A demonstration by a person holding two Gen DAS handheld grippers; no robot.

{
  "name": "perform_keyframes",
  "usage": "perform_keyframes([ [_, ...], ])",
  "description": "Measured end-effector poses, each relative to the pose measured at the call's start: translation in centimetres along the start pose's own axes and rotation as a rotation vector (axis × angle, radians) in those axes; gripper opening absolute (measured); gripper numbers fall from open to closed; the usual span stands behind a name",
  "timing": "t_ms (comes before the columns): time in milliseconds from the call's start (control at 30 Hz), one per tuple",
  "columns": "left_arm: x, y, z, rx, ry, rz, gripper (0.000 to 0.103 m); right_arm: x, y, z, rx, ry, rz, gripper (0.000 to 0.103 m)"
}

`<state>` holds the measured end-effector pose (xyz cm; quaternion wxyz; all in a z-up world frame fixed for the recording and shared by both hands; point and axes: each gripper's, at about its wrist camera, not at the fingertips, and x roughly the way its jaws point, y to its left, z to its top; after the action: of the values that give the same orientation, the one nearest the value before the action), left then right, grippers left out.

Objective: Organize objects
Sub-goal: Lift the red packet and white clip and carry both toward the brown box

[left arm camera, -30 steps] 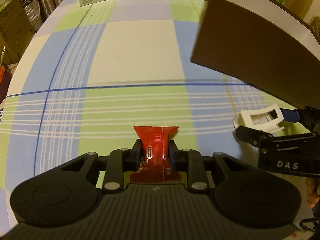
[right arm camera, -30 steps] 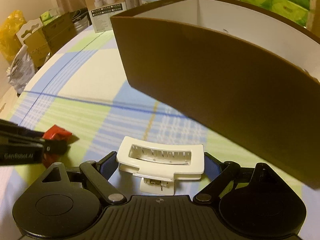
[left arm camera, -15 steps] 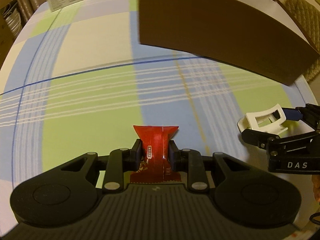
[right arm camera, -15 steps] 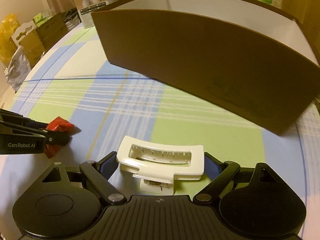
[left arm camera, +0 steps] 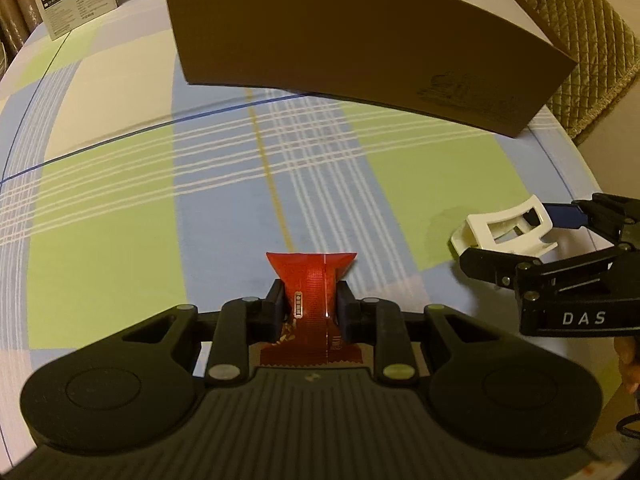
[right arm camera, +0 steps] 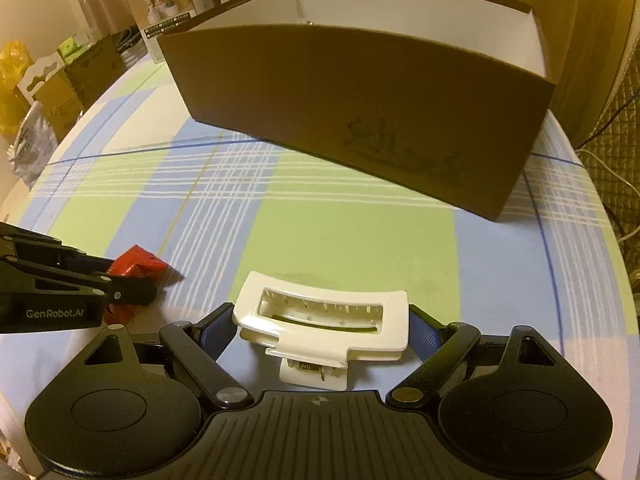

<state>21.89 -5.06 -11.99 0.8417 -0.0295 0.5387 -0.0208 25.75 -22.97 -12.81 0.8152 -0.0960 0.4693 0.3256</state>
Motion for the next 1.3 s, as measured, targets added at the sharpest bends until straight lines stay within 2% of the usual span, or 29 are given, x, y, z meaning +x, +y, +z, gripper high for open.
perform_keyframes([
  [667, -6.9, -3.4, 2.9, -0.01, -0.183, -0.018, 0.021, -6.1, -0.9, 2.9, -0.032, -0.118, 0.116, 0.085],
  [1000, -8.5, -4.0, 5.1, 0.008, -0.242, -0.012, 0.021, -7.7, -1.4, 5.4, -0.041, -0.175, 0.132, 0.085],
  [1300, -8.8, -4.4, 8.4, 0.039, -0.288, -0.009, 0.021, -8.4, -2.6, 8.6, -0.048, -0.237, 0.115, 0.085],
])
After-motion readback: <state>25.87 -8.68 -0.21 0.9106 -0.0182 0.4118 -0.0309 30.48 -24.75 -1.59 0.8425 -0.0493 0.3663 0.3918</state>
